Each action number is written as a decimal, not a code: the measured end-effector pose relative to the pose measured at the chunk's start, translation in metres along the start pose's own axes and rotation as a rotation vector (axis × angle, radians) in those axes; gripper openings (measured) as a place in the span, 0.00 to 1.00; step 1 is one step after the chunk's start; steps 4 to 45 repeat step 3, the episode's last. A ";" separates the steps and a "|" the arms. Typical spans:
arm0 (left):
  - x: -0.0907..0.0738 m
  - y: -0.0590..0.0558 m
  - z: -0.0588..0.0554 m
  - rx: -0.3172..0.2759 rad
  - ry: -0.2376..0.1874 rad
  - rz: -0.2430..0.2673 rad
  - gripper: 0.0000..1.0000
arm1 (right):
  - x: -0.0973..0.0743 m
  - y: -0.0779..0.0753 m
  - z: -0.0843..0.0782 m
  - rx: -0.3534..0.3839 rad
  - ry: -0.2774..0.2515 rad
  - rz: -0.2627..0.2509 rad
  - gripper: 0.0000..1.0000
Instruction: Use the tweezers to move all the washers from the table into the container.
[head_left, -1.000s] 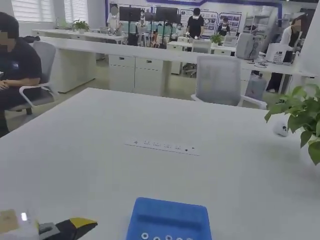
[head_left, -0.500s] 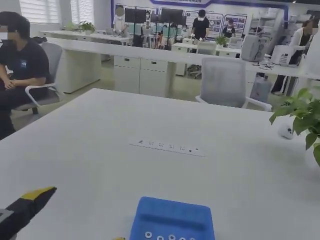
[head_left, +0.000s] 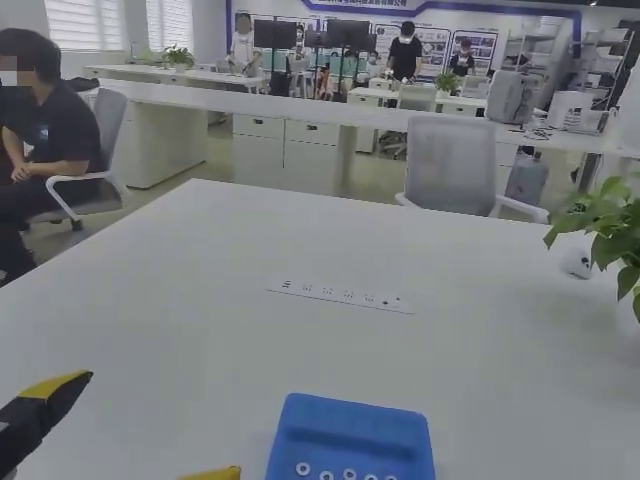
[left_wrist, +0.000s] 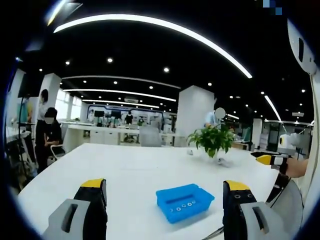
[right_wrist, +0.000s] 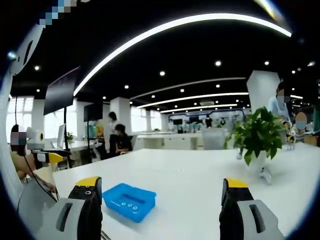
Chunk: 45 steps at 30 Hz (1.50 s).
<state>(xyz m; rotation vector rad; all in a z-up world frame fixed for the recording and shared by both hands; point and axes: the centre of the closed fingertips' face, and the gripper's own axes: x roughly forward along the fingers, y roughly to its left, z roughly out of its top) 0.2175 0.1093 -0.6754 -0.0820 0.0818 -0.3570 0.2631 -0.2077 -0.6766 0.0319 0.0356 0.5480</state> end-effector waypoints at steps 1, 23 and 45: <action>0.000 0.000 0.000 0.001 -0.001 0.002 0.99 | 0.000 0.000 -0.001 0.000 0.002 0.000 0.99; 0.000 0.000 0.000 -0.007 -0.004 0.004 0.99 | 0.001 0.002 -0.003 0.007 0.009 0.006 0.99; 0.000 0.000 0.000 -0.007 -0.004 0.004 0.99 | 0.001 0.002 -0.003 0.007 0.009 0.006 0.99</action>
